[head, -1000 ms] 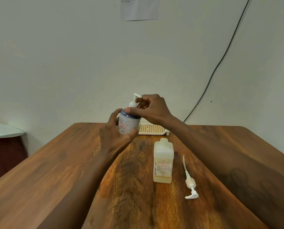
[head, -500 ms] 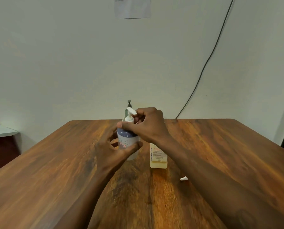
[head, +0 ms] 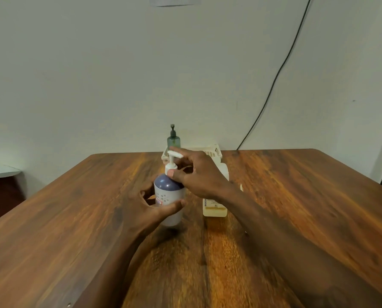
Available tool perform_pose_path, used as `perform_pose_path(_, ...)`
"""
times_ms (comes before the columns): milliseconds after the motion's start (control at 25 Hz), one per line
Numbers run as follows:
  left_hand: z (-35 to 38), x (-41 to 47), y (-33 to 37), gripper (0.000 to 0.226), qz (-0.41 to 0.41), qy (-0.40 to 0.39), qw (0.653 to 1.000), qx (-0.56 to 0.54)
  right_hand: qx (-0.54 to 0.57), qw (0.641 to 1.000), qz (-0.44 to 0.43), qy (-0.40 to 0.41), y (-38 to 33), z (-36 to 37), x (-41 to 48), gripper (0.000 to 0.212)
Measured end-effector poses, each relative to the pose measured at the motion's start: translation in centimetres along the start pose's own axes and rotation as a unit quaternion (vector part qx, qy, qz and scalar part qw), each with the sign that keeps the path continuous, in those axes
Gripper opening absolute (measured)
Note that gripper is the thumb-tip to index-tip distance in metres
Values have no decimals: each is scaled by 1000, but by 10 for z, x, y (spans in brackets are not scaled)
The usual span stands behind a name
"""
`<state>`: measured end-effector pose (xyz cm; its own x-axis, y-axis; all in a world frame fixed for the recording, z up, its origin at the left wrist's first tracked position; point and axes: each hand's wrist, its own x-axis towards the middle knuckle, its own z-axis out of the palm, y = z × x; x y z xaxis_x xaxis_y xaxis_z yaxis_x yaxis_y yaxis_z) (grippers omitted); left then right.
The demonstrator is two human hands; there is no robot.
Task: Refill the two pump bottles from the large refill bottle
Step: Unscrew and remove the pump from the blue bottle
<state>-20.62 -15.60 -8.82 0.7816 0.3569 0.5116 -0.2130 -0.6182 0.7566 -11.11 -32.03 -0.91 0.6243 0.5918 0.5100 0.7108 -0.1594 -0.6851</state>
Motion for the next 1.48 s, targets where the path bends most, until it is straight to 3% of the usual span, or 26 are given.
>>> perform_pose_path(160,4,-2,14,85,43,17,999,-13,-88,985,-24,149,-1,14,-7,51)
perform_pose_path(240,6,-5,20,80,50,21,998,-19,-101,978,-16,180,0,20,-9,53)
perform_pose_path(440,8,-10,27,67,32,23,999,-16,-32,990,-5,139,8,23,-12,21)
perform_pose_path(600,7,-10,25,74,11,15,1000,-24,44,995,15,88,6,21,-14,44)
perform_pose_path(760,9,-11,22,72,27,20,999,-1,-38,978,-17,202,2,22,-17,55)
perform_pose_path(880,9,-12,23,66,22,15,1000,8,-36,977,-15,208,5,25,-17,46)
perform_pose_path(1000,8,-11,21,63,4,16,1000,-2,12,987,-1,158,6,28,-16,26)
perform_pose_path(1120,9,-10,19,62,-7,28,1000,-11,77,994,5,70,9,28,-16,63)
perform_pose_path(1200,9,-10,20,63,-5,29,1000,-4,52,995,-4,84,8,28,-17,77)
perform_pose_path(1360,8,-10,21,63,4,12,1000,3,-42,975,-24,215,4,32,-18,56)
perform_pose_path(1480,7,-10,19,66,-7,2,1000,-6,-32,976,-28,213,5,31,-15,35)
